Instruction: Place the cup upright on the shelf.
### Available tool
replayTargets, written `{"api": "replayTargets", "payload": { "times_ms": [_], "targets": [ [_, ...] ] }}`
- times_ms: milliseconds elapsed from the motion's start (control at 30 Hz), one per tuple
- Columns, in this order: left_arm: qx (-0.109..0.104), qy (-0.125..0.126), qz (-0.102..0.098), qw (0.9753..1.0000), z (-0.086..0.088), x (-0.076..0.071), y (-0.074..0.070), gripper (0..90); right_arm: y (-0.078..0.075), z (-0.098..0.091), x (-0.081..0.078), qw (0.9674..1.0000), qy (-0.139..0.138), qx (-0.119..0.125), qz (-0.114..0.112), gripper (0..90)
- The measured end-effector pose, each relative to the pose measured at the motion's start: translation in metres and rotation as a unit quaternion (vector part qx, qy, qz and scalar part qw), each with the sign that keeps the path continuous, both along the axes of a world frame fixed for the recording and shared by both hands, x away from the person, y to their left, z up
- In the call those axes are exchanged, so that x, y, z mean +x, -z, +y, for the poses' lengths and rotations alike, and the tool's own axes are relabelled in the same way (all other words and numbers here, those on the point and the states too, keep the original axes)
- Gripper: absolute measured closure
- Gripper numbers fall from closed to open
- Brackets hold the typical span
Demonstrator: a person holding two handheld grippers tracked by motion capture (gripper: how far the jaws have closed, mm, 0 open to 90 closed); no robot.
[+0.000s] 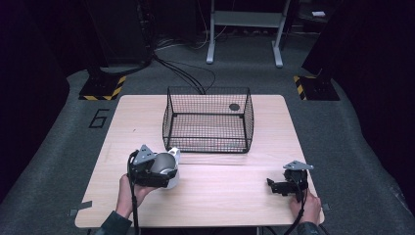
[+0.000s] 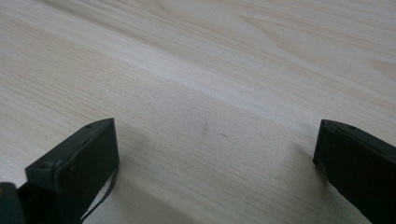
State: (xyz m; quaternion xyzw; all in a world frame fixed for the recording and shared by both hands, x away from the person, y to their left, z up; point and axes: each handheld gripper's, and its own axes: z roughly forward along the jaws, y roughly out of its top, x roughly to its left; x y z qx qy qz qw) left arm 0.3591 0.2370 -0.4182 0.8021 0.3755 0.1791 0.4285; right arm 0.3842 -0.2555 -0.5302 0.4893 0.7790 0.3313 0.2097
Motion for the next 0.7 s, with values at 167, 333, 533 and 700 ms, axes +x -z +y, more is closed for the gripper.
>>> {"api": "replayTargets", "payload": {
  "times_ms": [167,333,533,700],
  "targets": [
    [0.0,0.009,-0.001,1.0,-0.004,0.003,-0.01,6.1,0.0,0.0,0.0,1.0,0.0,0.0,0.0,0.0],
    [-0.004,0.013,-0.009,0.9999,-0.009,0.007,-0.02,6.1,0.0,0.0,0.0,1.0,0.0,0.0,0.0,0.0],
    [0.002,0.028,-0.014,0.9995,-0.012,0.013,-0.03,6.1,0.0,0.0,0.0,1.0,0.0,0.0,0.0,0.0],
    [0.0,0.031,-0.019,0.9993,-0.013,0.018,-0.038,6.1,0.0,0.0,0.0,1.0,0.0,0.0,0.0,0.0]
  ]
}}
